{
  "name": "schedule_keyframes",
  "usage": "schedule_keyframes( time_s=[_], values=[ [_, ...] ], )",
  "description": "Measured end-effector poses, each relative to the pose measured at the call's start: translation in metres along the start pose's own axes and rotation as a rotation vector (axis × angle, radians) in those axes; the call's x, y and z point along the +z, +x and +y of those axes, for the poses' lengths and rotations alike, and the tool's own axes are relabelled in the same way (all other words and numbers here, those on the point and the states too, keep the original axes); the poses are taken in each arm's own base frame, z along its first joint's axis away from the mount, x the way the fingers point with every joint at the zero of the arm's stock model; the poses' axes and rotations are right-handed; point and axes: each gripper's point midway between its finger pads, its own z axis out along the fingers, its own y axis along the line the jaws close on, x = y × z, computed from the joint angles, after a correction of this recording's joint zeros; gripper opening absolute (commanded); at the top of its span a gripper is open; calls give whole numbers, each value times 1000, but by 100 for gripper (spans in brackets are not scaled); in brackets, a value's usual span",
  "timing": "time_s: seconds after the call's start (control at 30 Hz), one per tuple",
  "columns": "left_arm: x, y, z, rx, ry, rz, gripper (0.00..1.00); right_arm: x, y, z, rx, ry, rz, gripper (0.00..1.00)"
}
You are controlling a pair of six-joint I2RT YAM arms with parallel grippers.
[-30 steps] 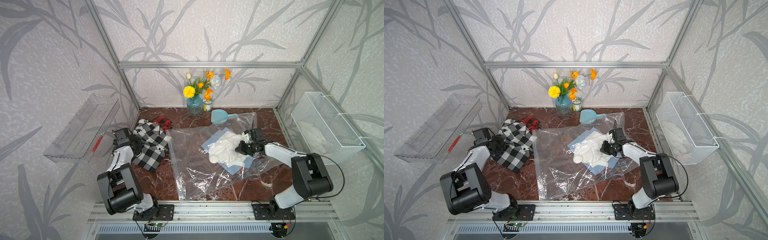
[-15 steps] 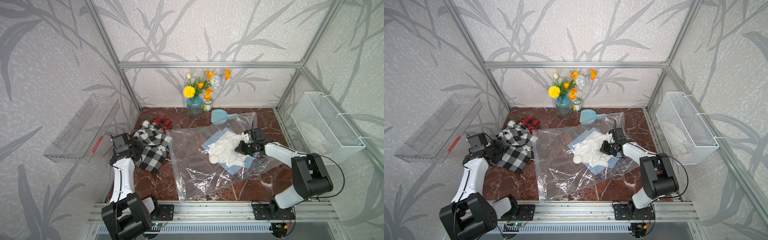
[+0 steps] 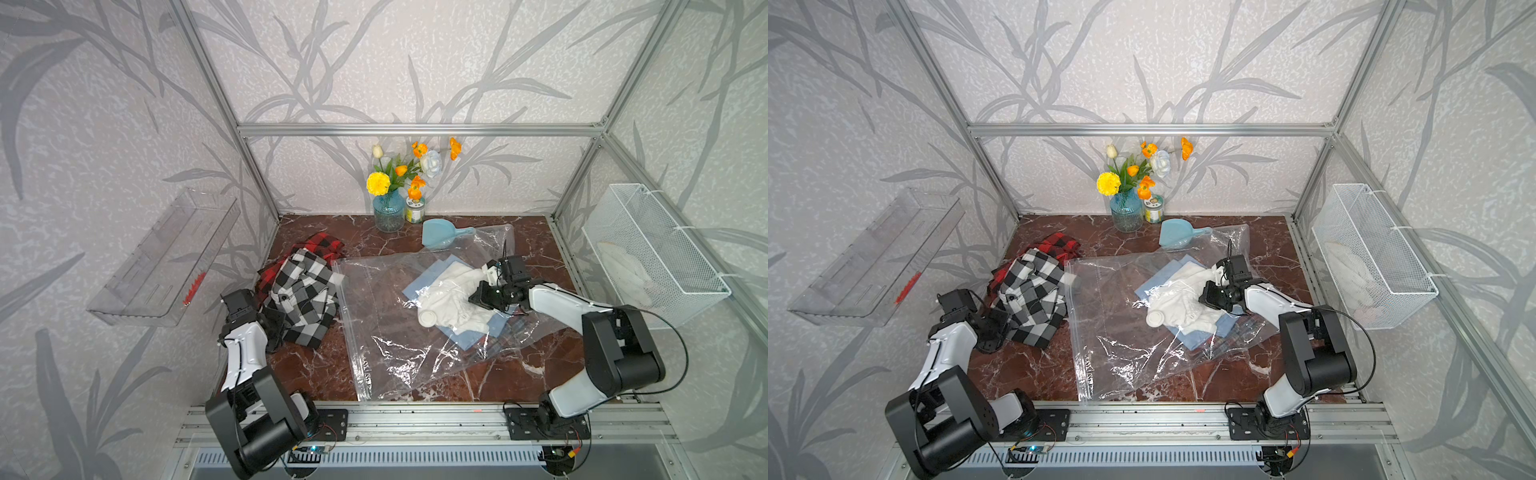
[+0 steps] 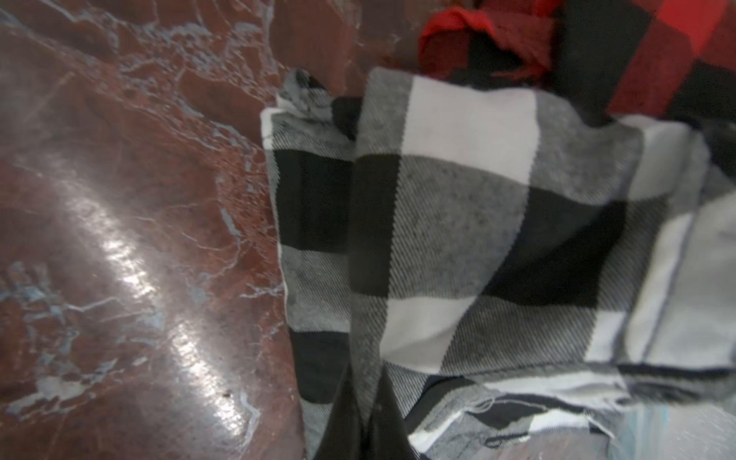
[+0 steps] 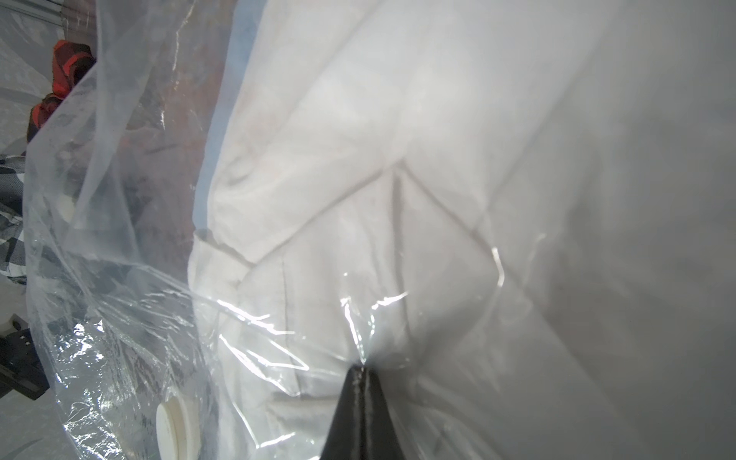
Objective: Take the shirt out of the vacuum bag
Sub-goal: Adjust the shirt at the center of the board.
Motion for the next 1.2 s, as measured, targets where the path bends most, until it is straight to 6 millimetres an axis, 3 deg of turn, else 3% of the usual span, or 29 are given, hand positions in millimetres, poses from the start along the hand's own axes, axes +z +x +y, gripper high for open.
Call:
schedule_keyframes(
  time_s=[0.03,0.2,0.27,0.4,0.53,0.67,0.9,1.1,1.2],
  values=[
    [5,0,2,3,-11,21,17,0,0,0,0,-2,1,0],
    [22,2,-11,11,15,125,62,1,0,0,2,-3,5,0],
    [18,3,-17,32,36,132,98,2,0,0,2,-3,6,0],
    [-10,1,-29,93,71,88,100,2,0,0,2,-4,7,1],
    [-50,-5,-47,165,126,3,100,2,0,0,3,-4,7,1],
    [-68,4,-54,218,133,-17,100,2,-1,1,3,-7,9,1],
    [-58,22,-92,342,159,18,100,2,-2,3,3,-7,14,2],
    [-33,-9,-157,461,141,34,100,2,-1,3,-3,-4,21,3],
    [-27,-20,-180,537,113,15,100,3,-2,3,-8,-1,28,4]
  ],
)
